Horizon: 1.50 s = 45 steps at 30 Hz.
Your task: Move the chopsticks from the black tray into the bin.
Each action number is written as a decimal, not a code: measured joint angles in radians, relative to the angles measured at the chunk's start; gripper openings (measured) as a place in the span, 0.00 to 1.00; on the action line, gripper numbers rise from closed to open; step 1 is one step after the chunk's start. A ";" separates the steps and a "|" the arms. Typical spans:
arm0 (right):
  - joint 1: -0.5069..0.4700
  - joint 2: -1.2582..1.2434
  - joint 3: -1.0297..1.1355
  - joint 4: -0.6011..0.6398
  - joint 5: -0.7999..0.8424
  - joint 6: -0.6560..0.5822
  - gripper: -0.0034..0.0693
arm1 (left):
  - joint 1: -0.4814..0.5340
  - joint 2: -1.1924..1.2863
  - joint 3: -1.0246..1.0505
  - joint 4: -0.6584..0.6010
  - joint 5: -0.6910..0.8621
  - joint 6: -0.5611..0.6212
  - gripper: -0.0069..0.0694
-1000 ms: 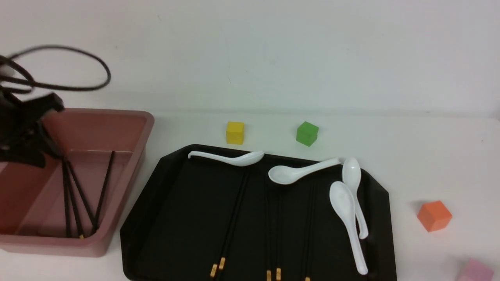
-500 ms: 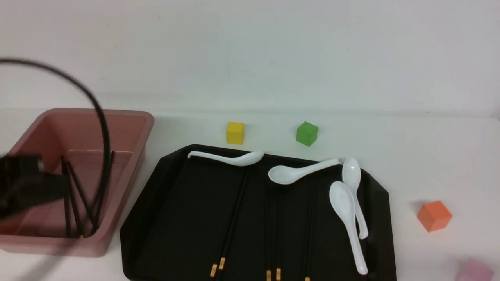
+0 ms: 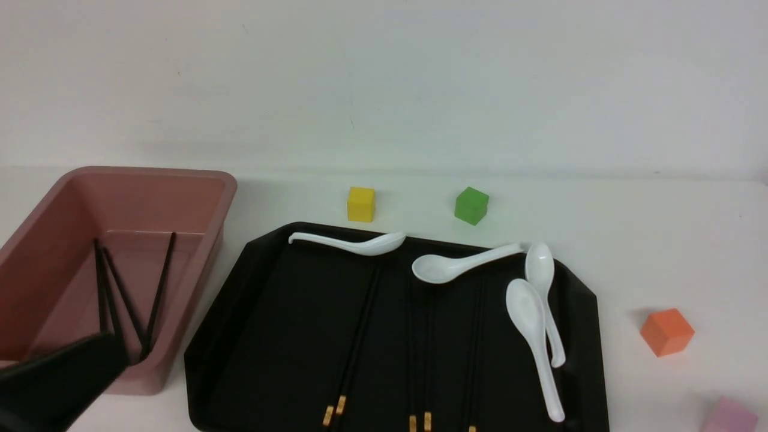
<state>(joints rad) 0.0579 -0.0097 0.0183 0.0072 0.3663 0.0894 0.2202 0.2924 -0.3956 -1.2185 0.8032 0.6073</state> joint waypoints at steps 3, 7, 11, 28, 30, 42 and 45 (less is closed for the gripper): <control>0.000 0.000 0.000 0.000 0.000 0.000 0.38 | 0.000 -0.020 0.000 -0.001 0.000 0.000 0.07; 0.000 0.000 0.000 0.002 0.000 0.000 0.38 | 0.000 -0.024 0.001 -0.003 0.000 0.000 0.07; 0.000 0.000 0.000 0.001 0.000 0.000 0.38 | 0.000 -0.024 0.001 -0.003 -0.022 0.000 0.07; 0.000 0.000 0.000 0.000 0.000 0.000 0.38 | -0.122 -0.218 0.189 0.655 -0.305 -0.256 0.07; 0.000 0.000 0.000 0.000 0.000 0.000 0.38 | -0.162 -0.222 0.215 0.768 -0.325 -0.362 0.08; 0.000 0.000 0.000 0.000 0.000 0.000 0.38 | -0.381 -0.301 0.414 1.219 -0.472 -0.891 0.09; 0.000 -0.001 0.000 0.000 0.000 0.000 0.38 | -0.381 -0.305 0.422 1.219 -0.472 -0.915 0.09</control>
<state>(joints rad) 0.0579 -0.0106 0.0183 0.0074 0.3663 0.0894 -0.1606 -0.0121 0.0267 0.0000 0.3317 -0.3075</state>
